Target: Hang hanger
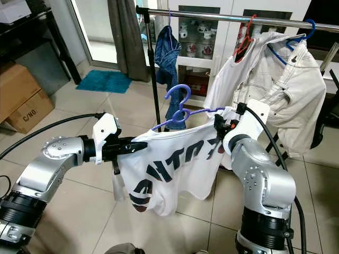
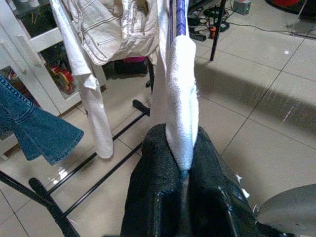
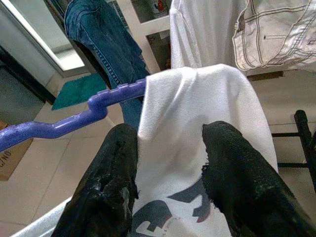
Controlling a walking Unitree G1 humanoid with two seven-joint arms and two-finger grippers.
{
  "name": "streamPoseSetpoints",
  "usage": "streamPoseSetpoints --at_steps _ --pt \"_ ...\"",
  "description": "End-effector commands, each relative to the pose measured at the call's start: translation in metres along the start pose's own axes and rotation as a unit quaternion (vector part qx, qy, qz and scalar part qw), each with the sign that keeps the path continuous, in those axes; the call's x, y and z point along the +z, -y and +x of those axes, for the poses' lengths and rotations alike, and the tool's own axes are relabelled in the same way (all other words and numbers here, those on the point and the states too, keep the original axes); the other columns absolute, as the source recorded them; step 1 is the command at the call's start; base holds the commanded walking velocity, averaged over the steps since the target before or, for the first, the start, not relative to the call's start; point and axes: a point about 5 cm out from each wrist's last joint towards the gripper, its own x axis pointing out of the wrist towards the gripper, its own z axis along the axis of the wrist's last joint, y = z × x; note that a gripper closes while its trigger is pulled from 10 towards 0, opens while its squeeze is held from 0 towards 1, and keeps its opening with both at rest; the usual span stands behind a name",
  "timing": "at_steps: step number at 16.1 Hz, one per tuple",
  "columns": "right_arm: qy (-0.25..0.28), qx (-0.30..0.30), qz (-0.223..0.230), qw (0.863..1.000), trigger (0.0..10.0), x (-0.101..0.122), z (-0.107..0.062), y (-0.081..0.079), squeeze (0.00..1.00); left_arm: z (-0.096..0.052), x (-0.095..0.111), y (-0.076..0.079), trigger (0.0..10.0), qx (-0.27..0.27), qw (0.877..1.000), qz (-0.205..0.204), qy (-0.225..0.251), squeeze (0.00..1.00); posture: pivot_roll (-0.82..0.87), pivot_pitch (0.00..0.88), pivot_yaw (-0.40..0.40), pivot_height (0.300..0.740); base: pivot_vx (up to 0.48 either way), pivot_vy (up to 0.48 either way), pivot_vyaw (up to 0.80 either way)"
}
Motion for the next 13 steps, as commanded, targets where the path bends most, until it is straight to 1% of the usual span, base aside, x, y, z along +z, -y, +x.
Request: streamPoseSetpoints --at_steps 1,9,13 --pt "0.001 0.002 -0.003 1.0 0.0 0.0001 0.0018 -0.0008 0.0 -0.0033 0.0084 -0.0033 0.0 0.0 1.0 0.012 0.009 0.0 0.12 0.006 0.071 0.74 0.0 0.0 0.0" --pt "0.002 0.005 -0.007 1.0 0.0 -0.0028 0.0039 0.0004 0.0 -0.0026 0.0085 -0.0032 0.0 -0.006 1.0 0.016 0.006 0.0 0.12 0.0 0.07 0.74 0.0 0.0 0.0" --pt "0.012 0.005 -0.013 1.0 0.0 -0.0003 0.0016 0.0008 0.0 -0.0048 0.0042 -0.0056 0.0 0.0 1.0 0.02 -0.012 0.0 0.12 0.0 0.07 0.74 0.0 0.0 0.0"
